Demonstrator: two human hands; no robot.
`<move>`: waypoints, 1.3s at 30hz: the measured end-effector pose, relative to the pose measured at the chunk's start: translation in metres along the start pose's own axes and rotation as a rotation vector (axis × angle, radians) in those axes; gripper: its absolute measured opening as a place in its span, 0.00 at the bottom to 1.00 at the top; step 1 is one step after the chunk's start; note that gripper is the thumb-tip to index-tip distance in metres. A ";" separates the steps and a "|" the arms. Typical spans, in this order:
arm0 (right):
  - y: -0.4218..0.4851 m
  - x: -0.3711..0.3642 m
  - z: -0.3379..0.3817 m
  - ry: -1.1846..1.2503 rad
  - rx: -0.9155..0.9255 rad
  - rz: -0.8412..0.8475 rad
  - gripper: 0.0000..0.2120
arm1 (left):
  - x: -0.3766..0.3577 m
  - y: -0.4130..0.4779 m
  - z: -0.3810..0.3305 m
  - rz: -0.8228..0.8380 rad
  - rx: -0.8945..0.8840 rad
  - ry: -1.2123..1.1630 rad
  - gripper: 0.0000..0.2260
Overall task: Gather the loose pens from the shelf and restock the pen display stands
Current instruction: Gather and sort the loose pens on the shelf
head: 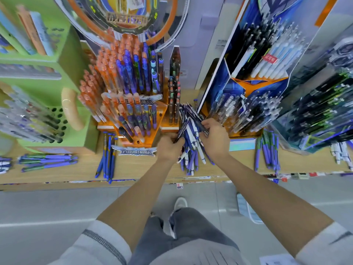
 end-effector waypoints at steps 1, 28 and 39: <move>0.000 -0.001 0.000 0.024 -0.009 0.011 0.16 | 0.002 0.001 0.001 0.002 -0.011 -0.020 0.09; 0.010 -0.015 0.016 -0.304 -0.002 0.084 0.20 | -0.012 0.018 -0.003 0.243 0.096 -0.292 0.11; 0.014 -0.015 0.013 -0.231 0.054 0.070 0.13 | -0.013 0.018 -0.004 0.201 0.054 -0.269 0.06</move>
Point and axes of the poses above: each hand's wrist, its own y-axis towards the middle knuckle, its own x-axis out of the back of the hand, z = x × y, the point moved 6 cm from there along y, towards the middle knuckle, and after that the axes turned 7 degrees about -x, right-handed, at the moved point
